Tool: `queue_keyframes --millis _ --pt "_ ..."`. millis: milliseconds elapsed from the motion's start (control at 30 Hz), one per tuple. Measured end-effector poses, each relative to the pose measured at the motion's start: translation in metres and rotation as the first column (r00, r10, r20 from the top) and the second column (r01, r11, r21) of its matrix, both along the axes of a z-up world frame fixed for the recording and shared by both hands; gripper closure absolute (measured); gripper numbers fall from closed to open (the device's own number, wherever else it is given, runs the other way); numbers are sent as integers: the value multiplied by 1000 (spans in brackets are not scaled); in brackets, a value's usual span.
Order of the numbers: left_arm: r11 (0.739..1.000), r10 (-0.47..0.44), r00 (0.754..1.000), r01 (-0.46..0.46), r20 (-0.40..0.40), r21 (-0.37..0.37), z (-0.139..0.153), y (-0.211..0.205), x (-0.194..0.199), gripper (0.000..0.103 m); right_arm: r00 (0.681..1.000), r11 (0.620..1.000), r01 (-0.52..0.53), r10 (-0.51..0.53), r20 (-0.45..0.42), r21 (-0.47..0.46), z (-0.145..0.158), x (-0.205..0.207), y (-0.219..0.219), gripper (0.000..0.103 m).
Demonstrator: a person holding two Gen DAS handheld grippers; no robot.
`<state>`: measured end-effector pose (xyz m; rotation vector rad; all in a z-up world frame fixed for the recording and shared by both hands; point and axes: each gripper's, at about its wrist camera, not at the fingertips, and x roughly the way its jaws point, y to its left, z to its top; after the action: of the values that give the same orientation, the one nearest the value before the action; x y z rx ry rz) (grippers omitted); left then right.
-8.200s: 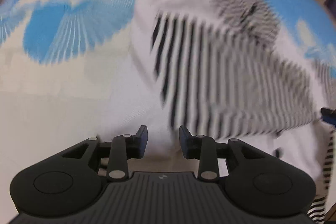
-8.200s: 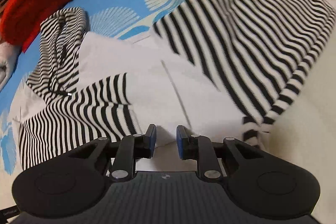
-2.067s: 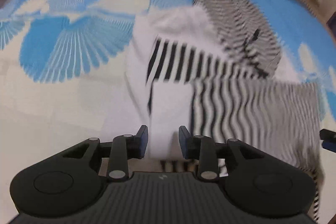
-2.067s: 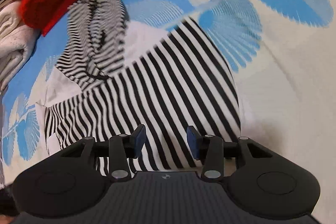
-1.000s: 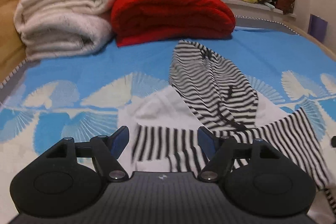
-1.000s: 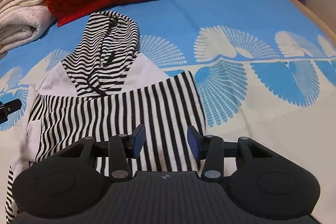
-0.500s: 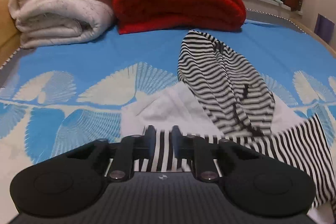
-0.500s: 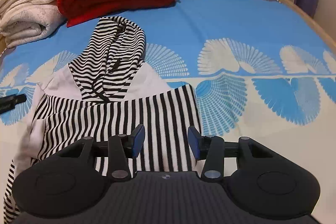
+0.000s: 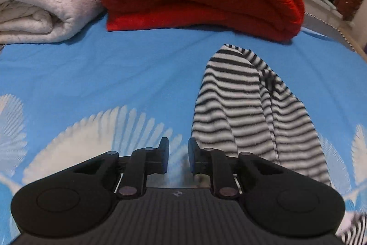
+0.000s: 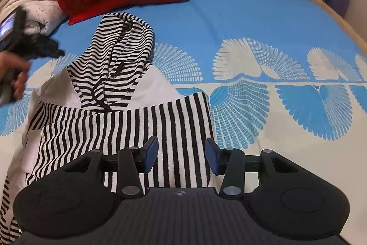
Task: Fold small clothes
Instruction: 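Grasp the striped hood with the left tool and lift it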
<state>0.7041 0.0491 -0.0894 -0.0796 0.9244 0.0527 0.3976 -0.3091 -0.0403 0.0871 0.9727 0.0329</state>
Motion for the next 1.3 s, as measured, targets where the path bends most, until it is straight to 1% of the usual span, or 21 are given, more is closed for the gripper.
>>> queue_keyframes --millis 67,133,200,333,500,567,600,633,667,700,767,833,867,900,1000,1067,1100,1167,1200,1267,1300 --pt "1000 6 1000 -6 -1 -20 -4 -6 18 71 1000 1000 2 -2 -7 -8 -3 4 1 56" --pt "999 5 1000 -5 5 -47 -9 -10 39 53 1000 1000 7 -7 -12 -8 -5 8 1 56" --pt "998 5 1000 -5 0 -56 -15 -16 56 49 1000 1000 10 -10 -15 -10 -7 11 3 56" --pt "999 9 1000 -10 -19 -51 -27 -25 81 48 1000 1000 -20 19 -20 -20 -10 15 12 56" --pt "999 11 1000 -11 -2 -41 -36 -33 101 48 1000 999 -26 26 -18 -30 -11 20 16 56" --pt "1000 5 1000 -5 1 -14 -40 -37 103 49 1000 999 -20 20 -24 -31 -13 21 15 56" --pt "1000 -1 1000 1 4 6 -42 -39 103 56 1000 999 -15 15 -26 -34 -15 22 14 56" --pt "1000 -10 1000 10 8 14 -43 -41 103 79 1000 999 -12 11 -29 -36 -16 23 14 56" --pt "1000 -24 1000 23 7 14 -43 -41 102 93 999 999 -12 10 -32 -37 -17 23 14 56" --pt "999 -37 999 36 8 9 -41 -41 101 102 999 999 -14 13 -33 -38 -17 23 14 56" --pt "997 -70 997 70 42 -10 -30 -42 92 102 999 999 -20 18 -33 -42 -17 23 15 56" --pt "989 -138 987 142 85 -38 -12 -46 72 102 999 999 -24 23 -29 -41 -15 24 13 57" --pt "980 -185 976 192 114 -53 0 -49 58 102 999 999 -22 21 -25 -38 -12 25 10 57" --pt "967 -235 961 246 145 -67 13 -51 39 102 1000 999 -12 12 -19 -33 -10 25 7 60" --pt "900 -415 884 434 214 -47 55 -59 -42 102 999 999 46 -46 -6 12 -2 28 -8 69" --pt "838 -525 822 545 220 -40 75 -61 -103 102 995 994 94 -95 5 47 3 28 -18 69" --pt "790 -592 779 611 208 -38 84 -61 -142 102 993 991 116 -117 13 65 7 27 -23 69" --pt "696 -704 694 717 154 -48 93 -59 -215 102 988 983 152 -156 25 99 13 24 -30 69" --pt "644 -759 645 764 90 -47 94 -56 -256 102 984 979 170 -174 28 116 16 21 -34 69" --pt "590 -807 590 804 -27 -67 90 -48 -313 100 980 971 193 -199 27 143 20 16 -39 69" --pt "581 -814 577 808 -70 -95 90 -40 -338 97 979 968 197 -203 27 155 22 14 -40 69"
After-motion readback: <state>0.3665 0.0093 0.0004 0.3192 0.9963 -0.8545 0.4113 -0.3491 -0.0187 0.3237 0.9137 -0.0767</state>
